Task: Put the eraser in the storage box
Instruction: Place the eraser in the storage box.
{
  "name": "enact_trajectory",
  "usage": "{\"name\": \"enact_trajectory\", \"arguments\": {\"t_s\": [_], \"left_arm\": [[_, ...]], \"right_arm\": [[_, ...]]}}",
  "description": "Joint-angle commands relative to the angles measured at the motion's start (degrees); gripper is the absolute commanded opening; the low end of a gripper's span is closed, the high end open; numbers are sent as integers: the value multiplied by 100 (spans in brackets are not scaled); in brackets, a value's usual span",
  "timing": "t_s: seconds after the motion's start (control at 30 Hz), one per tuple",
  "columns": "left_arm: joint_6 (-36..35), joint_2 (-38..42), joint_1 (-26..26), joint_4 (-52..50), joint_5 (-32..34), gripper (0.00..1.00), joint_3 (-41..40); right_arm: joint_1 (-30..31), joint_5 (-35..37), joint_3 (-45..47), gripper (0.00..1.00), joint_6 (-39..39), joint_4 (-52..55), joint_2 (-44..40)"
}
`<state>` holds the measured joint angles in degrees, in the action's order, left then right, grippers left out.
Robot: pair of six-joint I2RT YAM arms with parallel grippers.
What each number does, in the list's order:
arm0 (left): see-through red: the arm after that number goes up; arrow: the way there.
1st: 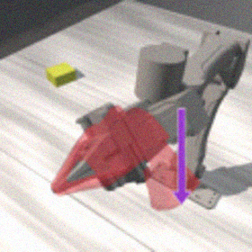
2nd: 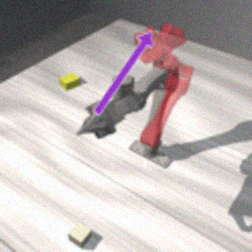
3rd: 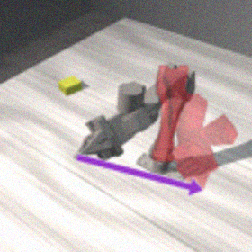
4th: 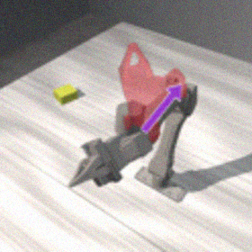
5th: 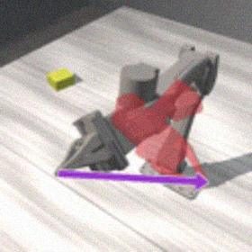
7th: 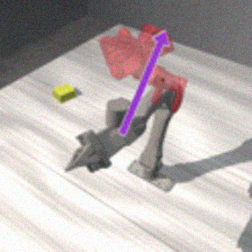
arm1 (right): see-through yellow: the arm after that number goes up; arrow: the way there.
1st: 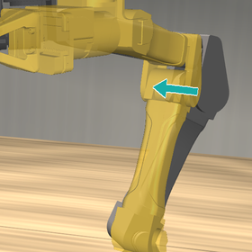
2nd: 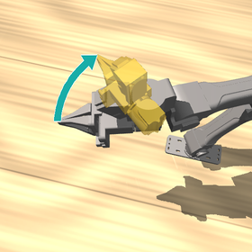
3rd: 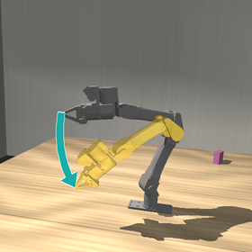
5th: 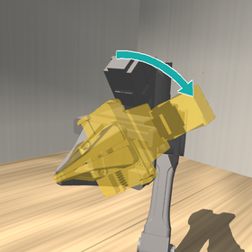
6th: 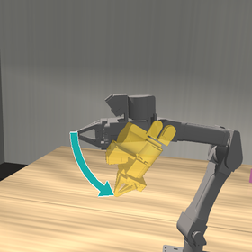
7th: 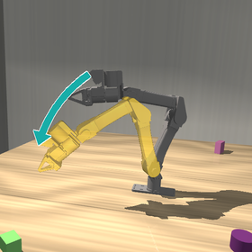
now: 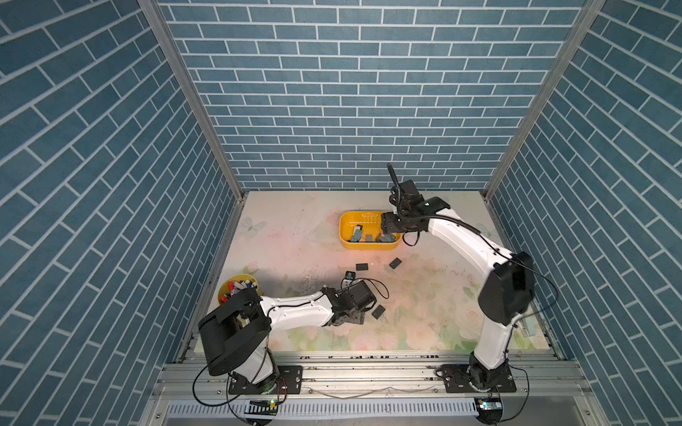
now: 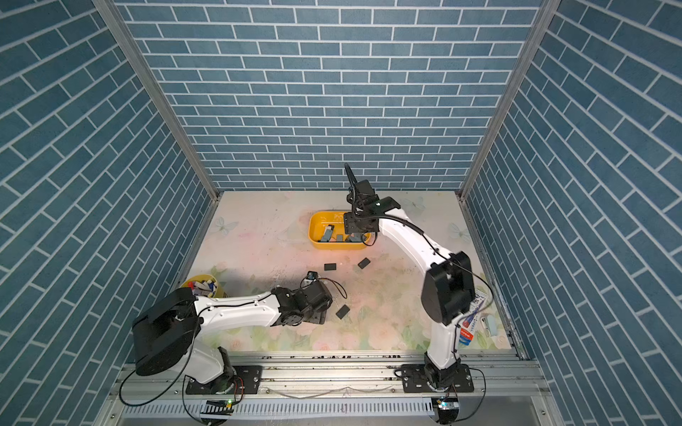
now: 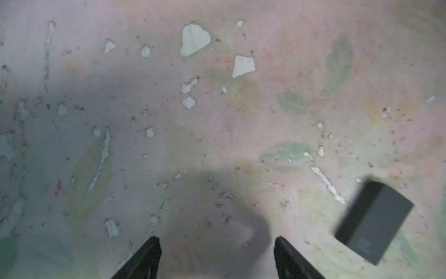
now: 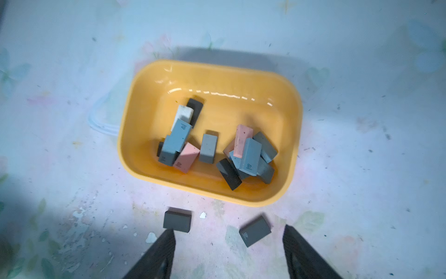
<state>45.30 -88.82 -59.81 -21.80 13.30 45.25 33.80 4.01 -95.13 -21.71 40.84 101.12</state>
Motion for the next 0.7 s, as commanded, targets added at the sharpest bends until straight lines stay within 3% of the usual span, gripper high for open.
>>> {"name": "enact_trajectory", "arguments": {"t_s": [0.0, 0.3, 0.67], "left_arm": [[-360, -160, -139, -133, 61, 79, 257], [-1085, -609, -269, -130, -207, 80, 730], [-1547, -1070, -527, -351, -127, 81, 1202]], "right_arm": [[-51, 498, 761, 74, -60, -305, -781], [-67, 1052, 2848, 78, -367, -547, -2766], [-66, 1417, 3885, 78, -638, -376, -3820]]}}
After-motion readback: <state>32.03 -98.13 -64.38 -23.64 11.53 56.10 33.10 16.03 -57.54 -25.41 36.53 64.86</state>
